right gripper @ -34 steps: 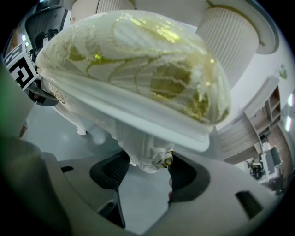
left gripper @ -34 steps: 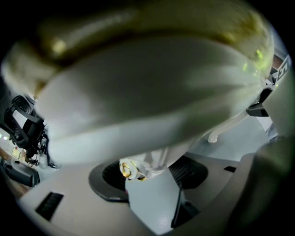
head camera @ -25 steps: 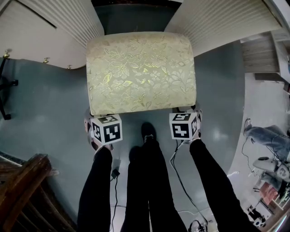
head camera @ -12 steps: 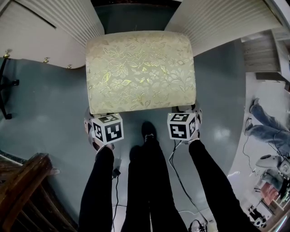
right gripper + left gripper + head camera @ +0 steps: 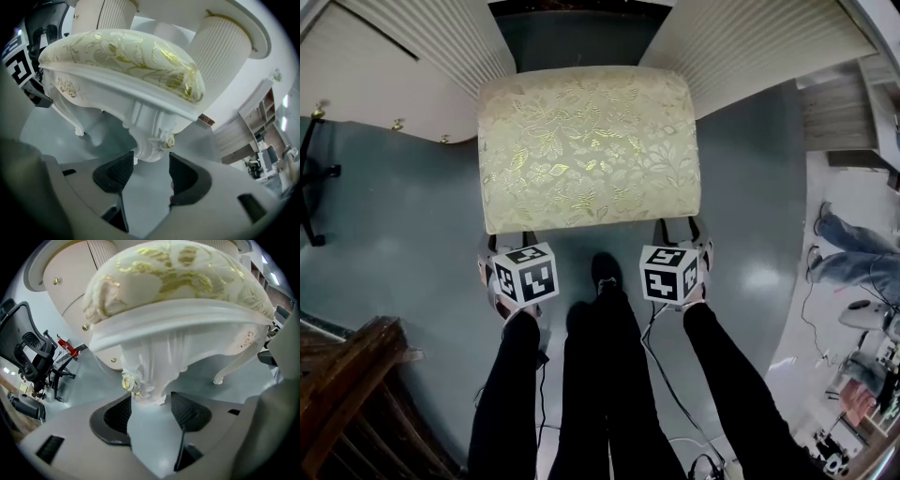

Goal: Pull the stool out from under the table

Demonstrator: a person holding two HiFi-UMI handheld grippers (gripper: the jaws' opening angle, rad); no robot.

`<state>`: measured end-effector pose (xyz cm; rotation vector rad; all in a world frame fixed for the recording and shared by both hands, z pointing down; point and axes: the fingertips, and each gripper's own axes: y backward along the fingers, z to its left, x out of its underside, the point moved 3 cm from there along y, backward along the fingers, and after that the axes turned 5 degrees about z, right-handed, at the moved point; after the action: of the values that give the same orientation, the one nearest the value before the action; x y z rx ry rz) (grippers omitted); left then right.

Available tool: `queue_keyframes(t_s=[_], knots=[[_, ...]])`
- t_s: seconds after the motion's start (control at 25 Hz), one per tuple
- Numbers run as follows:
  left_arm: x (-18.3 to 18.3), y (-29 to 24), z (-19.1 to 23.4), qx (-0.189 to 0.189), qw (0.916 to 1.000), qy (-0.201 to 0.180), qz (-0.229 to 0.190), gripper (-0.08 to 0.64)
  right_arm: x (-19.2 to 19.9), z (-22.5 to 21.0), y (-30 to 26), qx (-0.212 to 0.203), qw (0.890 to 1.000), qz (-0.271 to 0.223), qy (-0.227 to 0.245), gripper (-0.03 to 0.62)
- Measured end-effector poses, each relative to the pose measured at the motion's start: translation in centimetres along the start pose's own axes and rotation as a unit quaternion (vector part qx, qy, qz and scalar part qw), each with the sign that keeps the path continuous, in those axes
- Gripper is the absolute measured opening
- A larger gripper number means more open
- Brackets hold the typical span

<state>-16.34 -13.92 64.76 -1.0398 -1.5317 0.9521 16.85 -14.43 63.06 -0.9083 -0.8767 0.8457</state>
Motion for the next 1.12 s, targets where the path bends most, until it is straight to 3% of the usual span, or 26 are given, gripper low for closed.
queue_keyframes(t_s=[0.08, 0.28, 0.4, 0.52, 0.68, 0.96, 1.12], knots=[[0.6, 0.2, -0.2, 0.003, 1.0, 0.005, 0.004, 0.285, 0.7, 0.4, 0.3, -0.008, 1.0, 0.003, -0.005, 0.239], [1.7, 1.6, -0.5, 0.013, 0.9997, 0.021, 0.008, 0.268, 0.8, 0.7, 1.9, -0.013, 1.0, -0.003, -0.014, 0.139], [1.9, 2.9, -0.8, 0.014, 0.9995, 0.027, 0.003, 0.169, 0.5, 0.3, 3.2, -0.002, 1.0, -0.013, -0.019, 0.051], [1.2, 4.1, -1.4, 0.023, 0.9992, 0.032, -0.005, 0.102, 0.0, 0.1, 4.2, 0.0, 1.0, -0.018, -0.024, 0.011], [0.0, 5.9, -1.8, 0.04, 0.9981, 0.043, -0.02, 0.014, -0.6, 0.2, 5.8, -0.021, 0.999, -0.023, -0.03, 0.005], [-1.7, 8.5, -2.3, 0.085, 0.9937, 0.061, -0.039, 0.008, -1.6, 0.2, 8.1, -0.084, 0.992, -0.035, -0.089, 0.003], [-2.1, 9.3, -2.4, 0.099, 0.9919, 0.066, -0.043, 0.008, -2.4, 0.2, 9.1, -0.11, 0.988, -0.043, -0.097, 0.003]])
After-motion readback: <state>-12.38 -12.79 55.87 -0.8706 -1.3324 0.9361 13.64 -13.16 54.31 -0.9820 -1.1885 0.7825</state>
